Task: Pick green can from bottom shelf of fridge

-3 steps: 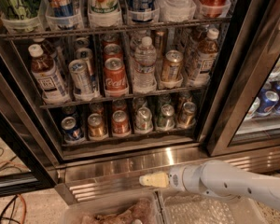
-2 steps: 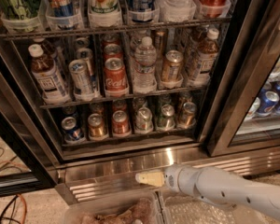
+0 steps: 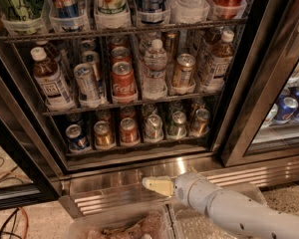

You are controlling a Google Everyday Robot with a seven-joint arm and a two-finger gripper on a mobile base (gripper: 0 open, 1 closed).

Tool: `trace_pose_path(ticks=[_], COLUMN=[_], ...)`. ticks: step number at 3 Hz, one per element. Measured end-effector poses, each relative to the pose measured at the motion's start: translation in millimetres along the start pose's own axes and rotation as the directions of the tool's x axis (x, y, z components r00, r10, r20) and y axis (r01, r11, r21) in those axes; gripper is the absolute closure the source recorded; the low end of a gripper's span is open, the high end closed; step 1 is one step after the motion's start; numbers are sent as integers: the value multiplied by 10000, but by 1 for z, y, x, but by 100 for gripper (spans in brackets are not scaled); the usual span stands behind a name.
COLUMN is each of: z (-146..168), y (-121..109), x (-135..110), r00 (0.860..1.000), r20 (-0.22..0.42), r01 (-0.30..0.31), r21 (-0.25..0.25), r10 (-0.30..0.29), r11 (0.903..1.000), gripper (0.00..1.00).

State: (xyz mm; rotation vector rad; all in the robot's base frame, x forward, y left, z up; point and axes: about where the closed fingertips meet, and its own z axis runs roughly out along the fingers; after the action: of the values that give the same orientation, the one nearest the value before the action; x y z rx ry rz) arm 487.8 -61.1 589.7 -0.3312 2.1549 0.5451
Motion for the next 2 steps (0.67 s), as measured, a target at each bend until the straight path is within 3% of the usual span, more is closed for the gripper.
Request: trace_pose_path(ticks=[1,2], z=[0,6], y=[0,-12], x=[0,-15], r00=[10000,9943], r20=[0,958], r01=[0,-490], r21=[0,225], r10=[0,467], r11=[10000,9985], gripper=[0,0])
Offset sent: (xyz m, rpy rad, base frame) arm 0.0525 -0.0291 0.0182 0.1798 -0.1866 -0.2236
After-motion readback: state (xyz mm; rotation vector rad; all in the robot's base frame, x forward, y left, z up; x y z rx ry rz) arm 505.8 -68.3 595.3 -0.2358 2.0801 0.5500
